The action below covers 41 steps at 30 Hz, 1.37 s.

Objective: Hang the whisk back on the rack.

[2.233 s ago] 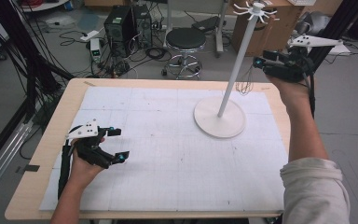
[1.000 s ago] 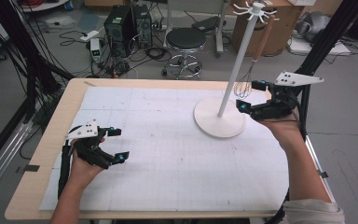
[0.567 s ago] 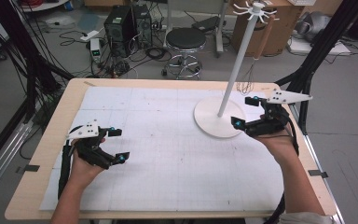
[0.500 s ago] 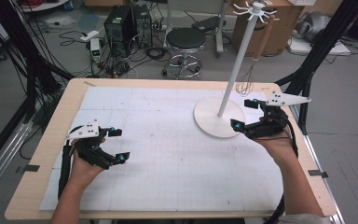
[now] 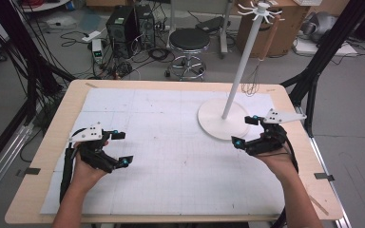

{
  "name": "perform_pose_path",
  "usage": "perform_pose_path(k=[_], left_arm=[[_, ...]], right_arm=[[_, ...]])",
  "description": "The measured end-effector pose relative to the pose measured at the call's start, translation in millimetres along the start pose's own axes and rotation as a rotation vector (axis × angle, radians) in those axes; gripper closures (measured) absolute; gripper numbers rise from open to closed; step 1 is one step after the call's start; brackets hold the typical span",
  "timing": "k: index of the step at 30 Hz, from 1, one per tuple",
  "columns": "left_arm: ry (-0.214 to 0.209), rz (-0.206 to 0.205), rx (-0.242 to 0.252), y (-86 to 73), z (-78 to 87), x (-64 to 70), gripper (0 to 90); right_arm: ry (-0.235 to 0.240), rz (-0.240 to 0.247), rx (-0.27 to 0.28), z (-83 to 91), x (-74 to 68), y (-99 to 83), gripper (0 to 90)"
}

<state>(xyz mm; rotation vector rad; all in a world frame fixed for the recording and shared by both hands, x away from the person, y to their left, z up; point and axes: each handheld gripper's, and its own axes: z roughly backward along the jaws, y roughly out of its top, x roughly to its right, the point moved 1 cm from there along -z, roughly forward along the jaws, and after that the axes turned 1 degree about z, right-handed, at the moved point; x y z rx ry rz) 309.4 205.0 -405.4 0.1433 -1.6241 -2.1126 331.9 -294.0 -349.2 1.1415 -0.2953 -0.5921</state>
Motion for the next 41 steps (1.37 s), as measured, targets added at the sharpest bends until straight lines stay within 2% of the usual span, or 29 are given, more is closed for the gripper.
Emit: perform_pose_path(k=[3,5,6,8,16,19,23,33,41], left_arm=[[-0.001,-0.001,0.0,-0.4,0.4,0.0,1.7],[0.0,0.001,0.0,-0.7,0.5,0.1,1.7],[-0.003,0.0,0.0,-1.1,0.4,0.3,1.7],[-0.001,0.002,0.0,-1.4,0.6,0.4,1.7],[0.0,0.006,-0.003,-2.9,1.3,0.8,1.7],[-0.001,0.004,-0.012,-3.7,-0.1,0.9,1.7],[-0.001,0.009,-0.013,-5.2,-1.6,1.0,1.7],[-0.001,0.012,-0.023,-6.9,-3.7,1.0,1.7],[-0.005,0.017,-0.023,-7.8,-3.6,1.6,1.7]], right_arm=[[0.016,-0.024,-0.002,-3.0,-1.1,-10.1,0.5],[-0.006,-0.028,-0.057,-6.4,-3.6,-14.4,0.5],[-0.012,-0.019,-0.063,-7.5,-5.7,-15.8,0.5],[0.009,-0.018,-0.034,-8.8,-9.6,-21.2,0.5],[0.013,-0.042,-0.076,-16.9,-11.8,-43.3,0.5],[0.005,-0.036,-0.089,-17.7,-12.4,-45.1,0.5],[0.0,-0.029,-0.079,-16.8,-13.2,-46.6,0.5],[-0.008,-0.049,-0.064,-15.0,-11.5,-50.5,0.5],[-0.012,-0.046,-0.058,-15.5,-10.2,-50.4,0.5]])
